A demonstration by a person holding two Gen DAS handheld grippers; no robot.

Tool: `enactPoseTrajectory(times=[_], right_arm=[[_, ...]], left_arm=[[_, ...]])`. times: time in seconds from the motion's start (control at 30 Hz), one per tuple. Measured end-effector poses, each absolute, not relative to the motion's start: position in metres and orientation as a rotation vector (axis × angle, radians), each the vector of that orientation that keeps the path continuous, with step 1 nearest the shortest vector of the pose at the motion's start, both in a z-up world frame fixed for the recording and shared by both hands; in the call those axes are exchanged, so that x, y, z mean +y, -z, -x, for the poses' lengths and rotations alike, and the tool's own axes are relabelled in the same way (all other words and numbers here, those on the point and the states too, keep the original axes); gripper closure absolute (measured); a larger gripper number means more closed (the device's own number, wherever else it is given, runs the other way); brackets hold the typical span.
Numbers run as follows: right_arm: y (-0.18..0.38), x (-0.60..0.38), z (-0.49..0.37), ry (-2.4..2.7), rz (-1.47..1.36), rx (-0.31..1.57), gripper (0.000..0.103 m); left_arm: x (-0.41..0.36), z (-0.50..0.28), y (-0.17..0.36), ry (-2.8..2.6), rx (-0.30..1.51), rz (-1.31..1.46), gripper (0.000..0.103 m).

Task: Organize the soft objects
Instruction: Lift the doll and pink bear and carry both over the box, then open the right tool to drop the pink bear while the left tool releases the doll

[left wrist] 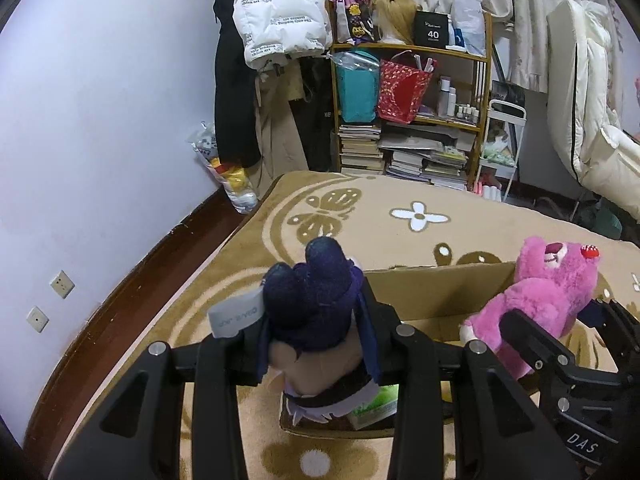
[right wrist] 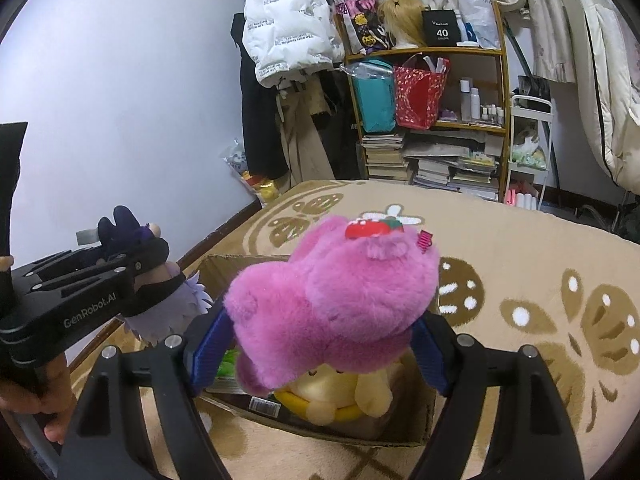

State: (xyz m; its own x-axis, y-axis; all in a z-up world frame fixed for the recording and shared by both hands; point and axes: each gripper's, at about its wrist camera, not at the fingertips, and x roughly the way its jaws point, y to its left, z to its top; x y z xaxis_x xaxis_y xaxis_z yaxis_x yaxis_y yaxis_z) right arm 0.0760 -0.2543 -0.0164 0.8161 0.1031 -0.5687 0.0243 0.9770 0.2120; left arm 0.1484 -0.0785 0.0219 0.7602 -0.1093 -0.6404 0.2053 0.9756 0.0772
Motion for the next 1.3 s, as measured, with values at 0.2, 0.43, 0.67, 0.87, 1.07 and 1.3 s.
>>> enactPoseTrajectory(times=[0.2, 0.43, 0.67, 0.87, 1.07, 1.3], right_arm=[[0.023, -0.256, -0.080, -0.046, -0.227, 0.638, 0.017], [0.028, -0.257, -0.082, -0.063, -0.251, 0.643, 0.015], [0.032, -0.254, -0.085, -0.073, -0.253, 0.651, 0.012], [0.030, -0.254, -0.083, -0.075, -0.261, 0.643, 0.004], [0.027, -0.259, -0.078, -0.065, -0.276, 0.635, 0.000], [0.024, -0.260, -0.070, -0.047, -0.265, 0.639, 0.000]], left_arm=[[-0.080, -0.150, -0.019, 0.173, 0.683, -0.165, 0.067], [-0.077, -0.150, -0.019, 0.166, 0.672, -0.152, 0.066], [-0.070, -0.154, -0.020, 0.167, 0.672, -0.112, 0.060], [-0.068, -0.153, -0.022, 0.157, 0.644, -0.106, 0.041], [-0.071, -0.147, -0.027, 0.138, 0.620, -0.146, 0.020], [-0.069, -0.134, -0.032, 0.094, 0.582, -0.201, 0.000]])
